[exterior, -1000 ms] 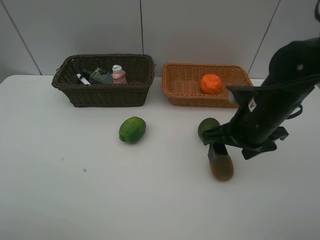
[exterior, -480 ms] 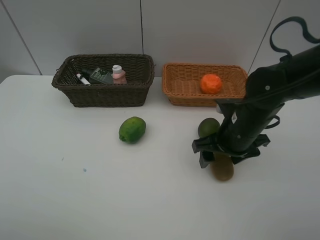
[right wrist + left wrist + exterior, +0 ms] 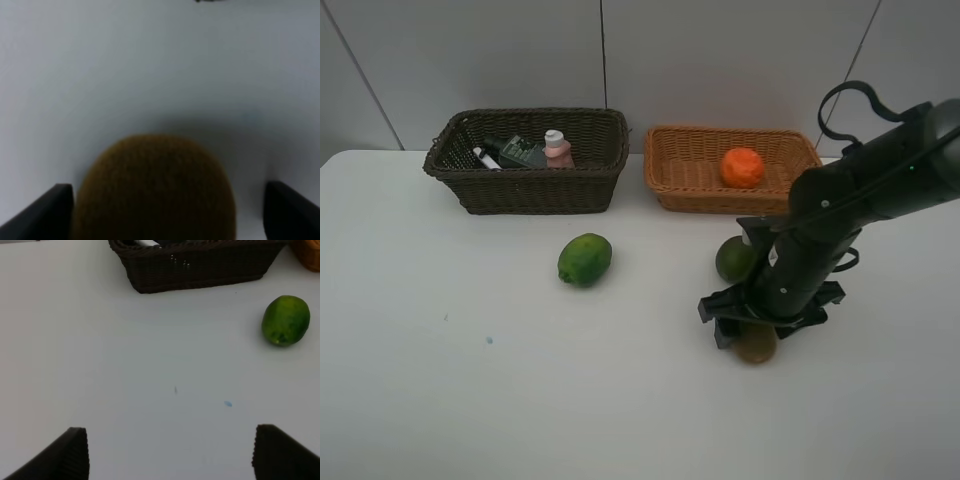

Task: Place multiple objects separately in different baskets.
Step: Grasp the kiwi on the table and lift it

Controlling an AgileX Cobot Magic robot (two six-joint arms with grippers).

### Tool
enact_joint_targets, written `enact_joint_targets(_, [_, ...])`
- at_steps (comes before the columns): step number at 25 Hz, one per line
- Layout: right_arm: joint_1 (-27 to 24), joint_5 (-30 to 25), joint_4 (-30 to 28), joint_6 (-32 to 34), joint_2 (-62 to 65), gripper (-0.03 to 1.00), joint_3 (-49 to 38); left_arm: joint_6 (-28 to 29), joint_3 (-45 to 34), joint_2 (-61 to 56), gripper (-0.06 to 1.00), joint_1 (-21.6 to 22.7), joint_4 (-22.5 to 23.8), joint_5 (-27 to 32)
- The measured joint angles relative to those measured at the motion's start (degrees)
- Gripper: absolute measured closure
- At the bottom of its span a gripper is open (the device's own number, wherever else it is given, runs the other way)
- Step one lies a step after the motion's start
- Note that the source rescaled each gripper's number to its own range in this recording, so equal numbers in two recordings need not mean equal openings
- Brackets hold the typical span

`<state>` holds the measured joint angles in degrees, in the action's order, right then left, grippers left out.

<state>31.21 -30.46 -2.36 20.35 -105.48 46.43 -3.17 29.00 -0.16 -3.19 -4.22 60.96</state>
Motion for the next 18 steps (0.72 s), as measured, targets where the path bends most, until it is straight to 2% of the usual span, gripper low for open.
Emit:
enact_joint_targets(10, [0.35, -0.65, -1.34, -0.02, -1.59, 0.11, 0.47, 0.0, 0.0, 0.0, 0.11, 0.0, 0.0, 0.0])
enact_joint_targets(12, [0.35, -1.0, -1.57, -0.02, -1.71, 0.15, 0.65, 0.0, 0.0, 0.0, 0.11, 0.0, 0.0, 0.0])
enact_joint_targets(14, [0.35, -1.41, -2.01, -0.07, -1.71, 0.34, 0.71, 0.0, 0.0, 0.0, 0.11, 0.0, 0.0, 0.0])
enact_joint_targets(15, [0.35, -1.77, -2.37, -0.13, -1.76, 0.53, 0.7, 0.0, 0.0, 0.0, 0.11, 0.0, 0.0, 0.0])
enact_joint_targets(16, [0.35, -2.45, -2.44, -0.19, -1.77, 0.79, 0.7, 0.0, 0.0, 0.0, 0.11, 0.0, 0.0, 0.0])
enact_joint_targets(17, [0.35, -3.12, -2.37, -0.19, -1.77, 0.97, 0.7, 0.0, 0.0, 0.0, 0.11, 0.0, 0.0, 0.0])
enact_joint_targets(18, [0.35, -3.54, -2.37, -0.23, -1.77, 0.95, 0.7, 0.0, 0.0, 0.0, 0.11, 0.0, 0.0, 0.0])
